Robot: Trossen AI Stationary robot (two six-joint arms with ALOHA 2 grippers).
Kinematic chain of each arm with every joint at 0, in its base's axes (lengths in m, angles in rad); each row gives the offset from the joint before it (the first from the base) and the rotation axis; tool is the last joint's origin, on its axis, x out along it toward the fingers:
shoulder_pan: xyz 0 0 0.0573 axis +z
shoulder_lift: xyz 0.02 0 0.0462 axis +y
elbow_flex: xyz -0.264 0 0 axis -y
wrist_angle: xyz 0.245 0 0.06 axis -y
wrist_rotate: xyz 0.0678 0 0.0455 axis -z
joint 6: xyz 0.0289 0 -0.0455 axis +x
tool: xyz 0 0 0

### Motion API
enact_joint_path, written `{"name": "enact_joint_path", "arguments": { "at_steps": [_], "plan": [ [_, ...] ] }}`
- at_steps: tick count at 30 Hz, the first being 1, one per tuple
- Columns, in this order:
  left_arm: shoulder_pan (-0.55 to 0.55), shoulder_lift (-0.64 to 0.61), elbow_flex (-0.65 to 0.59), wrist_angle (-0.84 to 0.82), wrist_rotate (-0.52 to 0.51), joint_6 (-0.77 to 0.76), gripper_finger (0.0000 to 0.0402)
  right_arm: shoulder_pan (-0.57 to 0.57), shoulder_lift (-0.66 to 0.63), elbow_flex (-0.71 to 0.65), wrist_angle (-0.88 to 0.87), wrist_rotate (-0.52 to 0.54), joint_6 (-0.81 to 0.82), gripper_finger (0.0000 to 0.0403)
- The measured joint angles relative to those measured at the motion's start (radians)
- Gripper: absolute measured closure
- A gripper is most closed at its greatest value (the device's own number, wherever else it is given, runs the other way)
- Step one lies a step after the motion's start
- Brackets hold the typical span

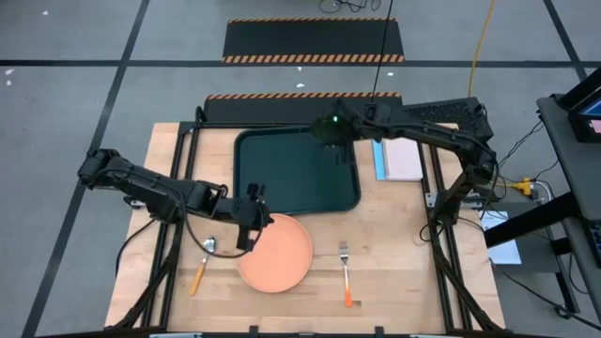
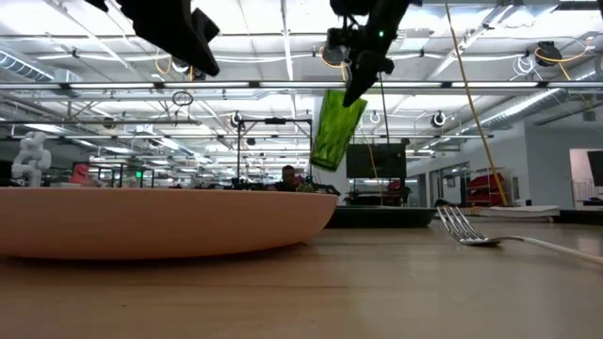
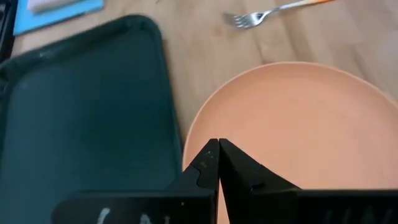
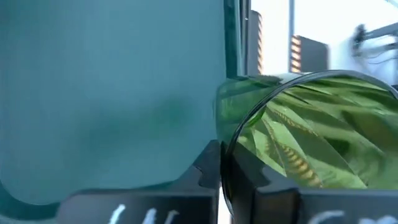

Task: Pick and place plate/cup/fork/spoon on tray
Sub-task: Put the green cup on the black serving tray

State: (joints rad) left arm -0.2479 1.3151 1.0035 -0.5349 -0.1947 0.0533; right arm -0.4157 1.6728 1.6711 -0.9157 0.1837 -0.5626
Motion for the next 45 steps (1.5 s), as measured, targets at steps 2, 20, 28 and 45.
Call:
{"name": "enact_joint_path", "arguments": {
  "at_steps": [2,20,28,45],
  "plan": [
    [0.018,0.000,0.000,-0.019,0.000,-0.021,0.0392,-0.042,0.016,0.000,0.006,-0.035,-0.001,0.0401],
    [0.049,0.000,0.000,-0.066,-0.016,-0.063,0.0392,-0.201,0.154,0.000,-0.041,-0.081,-0.005,0.0401],
    [0.049,0.000,0.000,-0.067,-0.017,-0.063,0.0392,-0.206,0.134,0.000,-0.123,-0.027,0.026,0.0401],
    [0.049,0.000,0.000,-0.065,-0.018,-0.066,0.0392,-0.207,0.127,-0.002,-0.239,0.029,0.106,0.0401]
  ]
}}
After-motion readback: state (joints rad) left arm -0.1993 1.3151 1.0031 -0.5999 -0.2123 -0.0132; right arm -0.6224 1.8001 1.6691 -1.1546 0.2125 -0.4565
